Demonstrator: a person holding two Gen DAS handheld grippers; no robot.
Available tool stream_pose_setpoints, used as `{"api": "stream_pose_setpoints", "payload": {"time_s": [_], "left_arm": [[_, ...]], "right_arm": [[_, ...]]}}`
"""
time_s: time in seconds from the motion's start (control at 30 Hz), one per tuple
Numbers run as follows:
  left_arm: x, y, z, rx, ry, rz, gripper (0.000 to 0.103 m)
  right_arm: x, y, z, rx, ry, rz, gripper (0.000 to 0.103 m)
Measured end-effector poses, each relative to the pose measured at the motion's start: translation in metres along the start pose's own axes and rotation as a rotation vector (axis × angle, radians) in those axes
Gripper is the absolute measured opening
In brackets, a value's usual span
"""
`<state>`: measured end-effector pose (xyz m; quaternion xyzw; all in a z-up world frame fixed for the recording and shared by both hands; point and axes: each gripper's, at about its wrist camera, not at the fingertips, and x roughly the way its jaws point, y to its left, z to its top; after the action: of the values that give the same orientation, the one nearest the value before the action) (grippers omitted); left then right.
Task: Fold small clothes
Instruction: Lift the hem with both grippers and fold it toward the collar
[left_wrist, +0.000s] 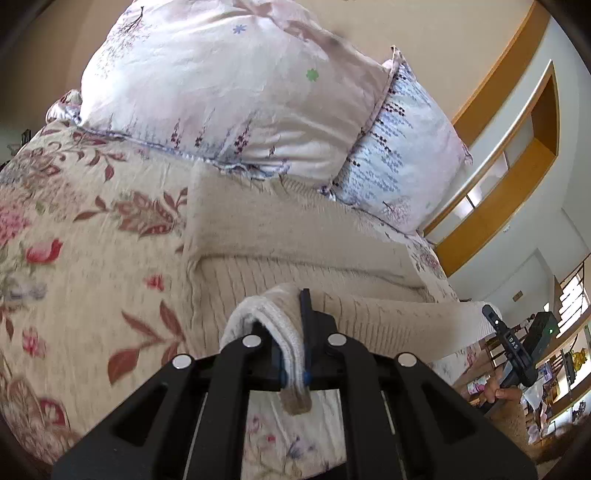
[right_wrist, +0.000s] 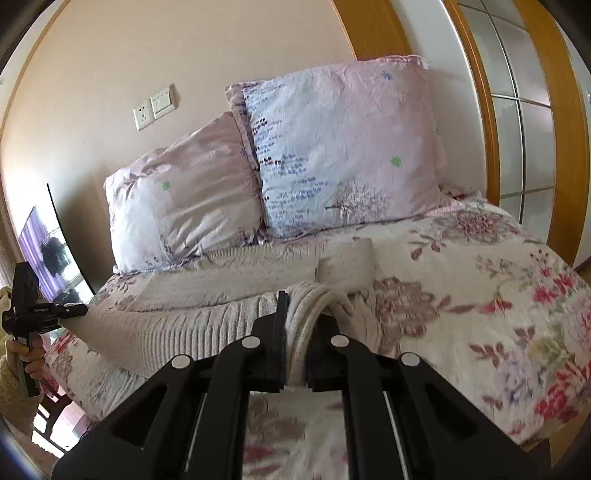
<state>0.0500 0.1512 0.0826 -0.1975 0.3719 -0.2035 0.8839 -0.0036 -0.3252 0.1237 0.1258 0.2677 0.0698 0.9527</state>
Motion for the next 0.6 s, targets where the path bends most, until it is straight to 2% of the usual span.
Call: {"api": "stream_pose_setpoints", "payload": {"time_s": [0.13, 0.33, 0.6], "left_arm": [[0.012, 0.002, 0.017, -0.017, -0.010, -0.003, 0.006], [0.034, 0.016, 0.040, -0.104, -0.017, -0.038, 0.006], [0.055, 0.021, 0.065, -0.136, -0.031, -0.006, 0.006]], "right_arm": [[0.018, -0.001, 0.010, 0.012, -0.032, -0.024, 0.007], [0.046, 0.012, 0.022, 0.010, -0.076, -0.089, 0.007], [0.080, 0.019, 0.041, -0.019, -0.048, -0.132, 0.007]]}}
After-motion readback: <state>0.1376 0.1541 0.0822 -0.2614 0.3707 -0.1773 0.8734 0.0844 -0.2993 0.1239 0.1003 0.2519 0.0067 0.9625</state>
